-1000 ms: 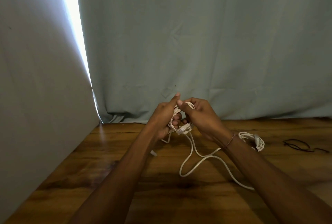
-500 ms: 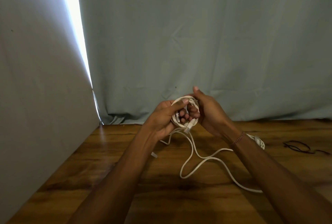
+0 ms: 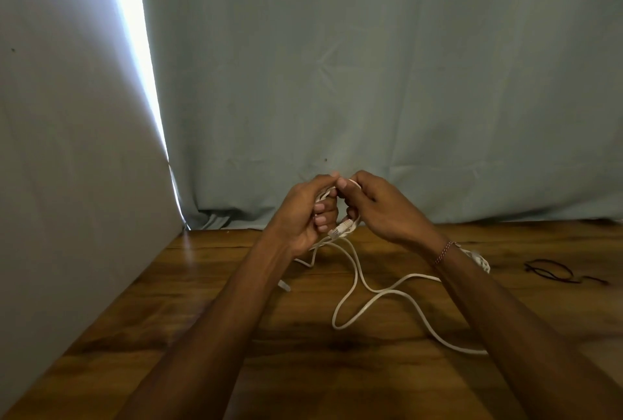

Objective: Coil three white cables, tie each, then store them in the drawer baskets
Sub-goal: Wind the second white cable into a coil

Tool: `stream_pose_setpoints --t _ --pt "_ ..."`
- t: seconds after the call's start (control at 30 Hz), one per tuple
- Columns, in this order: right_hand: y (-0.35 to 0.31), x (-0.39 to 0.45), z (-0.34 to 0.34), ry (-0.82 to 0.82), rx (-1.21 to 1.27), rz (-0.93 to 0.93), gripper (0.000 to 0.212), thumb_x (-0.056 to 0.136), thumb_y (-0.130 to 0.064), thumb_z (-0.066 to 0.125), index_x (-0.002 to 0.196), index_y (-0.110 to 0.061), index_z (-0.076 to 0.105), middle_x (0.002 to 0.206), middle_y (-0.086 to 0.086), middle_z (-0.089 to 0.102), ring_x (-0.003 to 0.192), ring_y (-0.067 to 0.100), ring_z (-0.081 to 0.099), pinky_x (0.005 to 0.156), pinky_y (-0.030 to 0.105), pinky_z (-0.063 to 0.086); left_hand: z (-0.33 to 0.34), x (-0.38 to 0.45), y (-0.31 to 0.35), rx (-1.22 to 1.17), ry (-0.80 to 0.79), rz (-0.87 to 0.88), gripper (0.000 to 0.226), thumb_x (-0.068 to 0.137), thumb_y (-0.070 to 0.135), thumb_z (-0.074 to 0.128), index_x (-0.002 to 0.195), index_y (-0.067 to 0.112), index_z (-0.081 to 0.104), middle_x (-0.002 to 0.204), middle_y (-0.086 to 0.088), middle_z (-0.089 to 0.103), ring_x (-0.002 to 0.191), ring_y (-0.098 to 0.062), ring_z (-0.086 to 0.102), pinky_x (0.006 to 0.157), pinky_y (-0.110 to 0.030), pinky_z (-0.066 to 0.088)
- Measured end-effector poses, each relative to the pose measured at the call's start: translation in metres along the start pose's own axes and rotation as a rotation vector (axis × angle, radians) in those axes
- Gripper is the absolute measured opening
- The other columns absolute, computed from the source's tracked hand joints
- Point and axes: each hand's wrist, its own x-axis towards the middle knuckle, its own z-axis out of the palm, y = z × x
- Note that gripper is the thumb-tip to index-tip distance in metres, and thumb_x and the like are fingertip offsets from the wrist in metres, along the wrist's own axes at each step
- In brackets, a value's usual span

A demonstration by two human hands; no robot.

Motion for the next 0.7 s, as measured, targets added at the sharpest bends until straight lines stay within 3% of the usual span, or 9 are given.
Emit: stream_pose_setpoints --t 0.17,0.27,0.37,0.47,0.57,0.7 --pt "0.003 0.0 -0.004 -0.069 -0.043 -0.002 0.051 0.104 -0.054 0.032 0.101 -0.012 0.061 0.078 0.0 0.064 0.072 0.013 0.061 0.071 0.031 0.05 0.002 -0.004 0.002 0.062 -0.018 0.03 0.038 0.098 0.036 0.058 0.065 0.017 0.057 0.05 0.002 0.035 0.046 -0.011 0.037 0.05 -0.025 0.033" --pt "0.003 0.0 -0.002 -0.059 0.304 0.053 0.052 0.104 -0.049 0.039 0.1 -0.002 0.061 0.072 -0.001 0.055 0.067 0.012 0.054 0.071 0.031 0.049 0.002 -0.005 0.004 -0.031 -0.034 0.03 0.034 0.098 0.032 0.058 0.07 0.014 0.056 0.051 0.003 0.034 0.044 -0.009 0.036 0.046 -0.021 0.032" --pt "0.0 -0.001 0.001 -0.066 0.722 0.098 0.037 0.106 -0.034 0.046 0.096 -0.003 0.063 0.066 -0.003 0.049 0.06 0.009 0.048 0.069 0.026 0.051 0.001 -0.005 0.005 -0.059 -0.022 0.06 0.028 0.102 0.027 0.055 0.079 0.009 0.056 0.052 0.004 0.034 0.042 -0.006 0.033 0.043 -0.019 0.027" --pt "-0.004 -0.003 0.004 -0.081 0.875 0.159 0.033 0.107 -0.03 0.046 0.097 -0.003 0.062 0.064 -0.003 0.039 0.057 0.008 0.038 0.067 0.026 0.047 0.003 -0.007 0.006 -0.063 -0.029 0.067 0.026 0.096 0.03 0.059 0.084 0.008 0.057 0.053 0.004 0.033 0.042 -0.005 0.032 0.042 -0.018 0.024" --pt "-0.006 -0.006 0.003 -0.05 0.808 0.182 0.036 0.108 -0.032 0.042 0.092 -0.006 0.061 0.062 -0.003 0.036 0.055 0.008 0.035 0.064 0.03 0.04 0.005 -0.01 0.004 -0.034 -0.031 0.057 0.026 0.097 0.029 0.058 0.086 0.006 0.058 0.054 0.002 0.035 0.045 -0.007 0.035 0.044 -0.018 0.029" --pt "-0.003 -0.014 0.002 0.095 0.266 0.085 0.044 0.108 -0.044 0.035 0.095 -0.011 0.06 0.076 0.003 0.055 0.063 0.011 0.051 0.064 0.036 0.05 0.01 -0.012 -0.003 -0.048 -0.072 0.051 0.03 0.091 0.031 0.063 0.094 0.002 0.066 0.06 -0.004 0.046 0.054 -0.013 0.048 0.051 -0.023 0.045"
